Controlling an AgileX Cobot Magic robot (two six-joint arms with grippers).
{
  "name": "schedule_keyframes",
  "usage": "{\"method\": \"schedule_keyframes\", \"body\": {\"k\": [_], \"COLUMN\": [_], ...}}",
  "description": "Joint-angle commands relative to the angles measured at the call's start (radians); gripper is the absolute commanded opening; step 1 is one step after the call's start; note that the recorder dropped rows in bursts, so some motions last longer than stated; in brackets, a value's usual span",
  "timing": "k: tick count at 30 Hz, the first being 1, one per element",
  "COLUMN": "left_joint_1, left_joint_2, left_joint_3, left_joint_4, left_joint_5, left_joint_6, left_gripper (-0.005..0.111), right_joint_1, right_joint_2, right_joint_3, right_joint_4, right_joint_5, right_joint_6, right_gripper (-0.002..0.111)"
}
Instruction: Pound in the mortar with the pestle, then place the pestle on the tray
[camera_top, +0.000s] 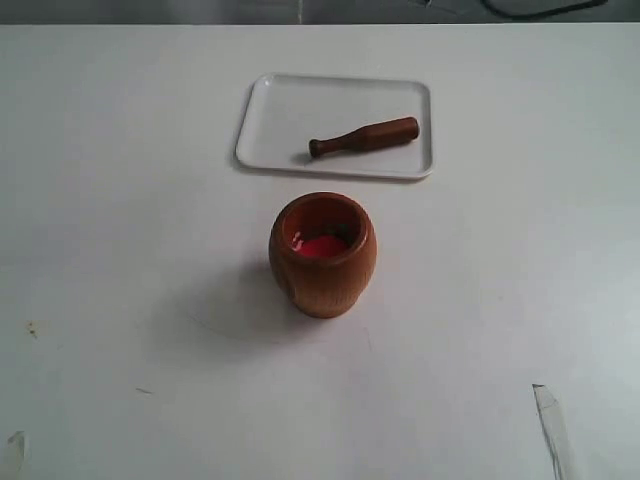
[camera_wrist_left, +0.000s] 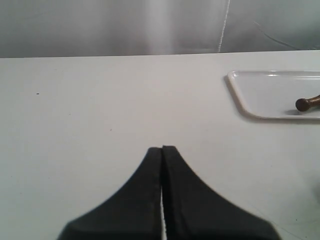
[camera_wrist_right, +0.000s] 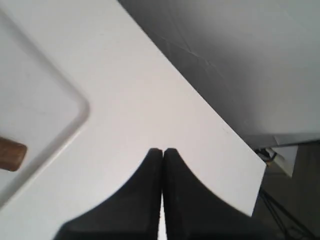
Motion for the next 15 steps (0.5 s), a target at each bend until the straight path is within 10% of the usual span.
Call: {"method": "schedule_keyframes", "body": {"k": [1,15], "left_joint_1": [-0.008,-0.008], "left_joint_2": [-0.001,-0.001], "left_joint_3": [0.001,0.001], "left_joint_4": [-0.007,-0.007], "left_joint_5": [-0.003,-0.003], "left_joint_6": [-0.008,-0.008], "left_gripper": [0.000,0.000], "right_joint_1": [-0.075,-0.152], "right_joint_2": [-0.176,-0.879], "right_joint_3": [0.140,1.043], "right_joint_4": [0.048,0.098], "right_joint_5": [-0.055,-1.154], "right_joint_6": [0.056,0.133], "right_gripper": [0.000,0.000]}}
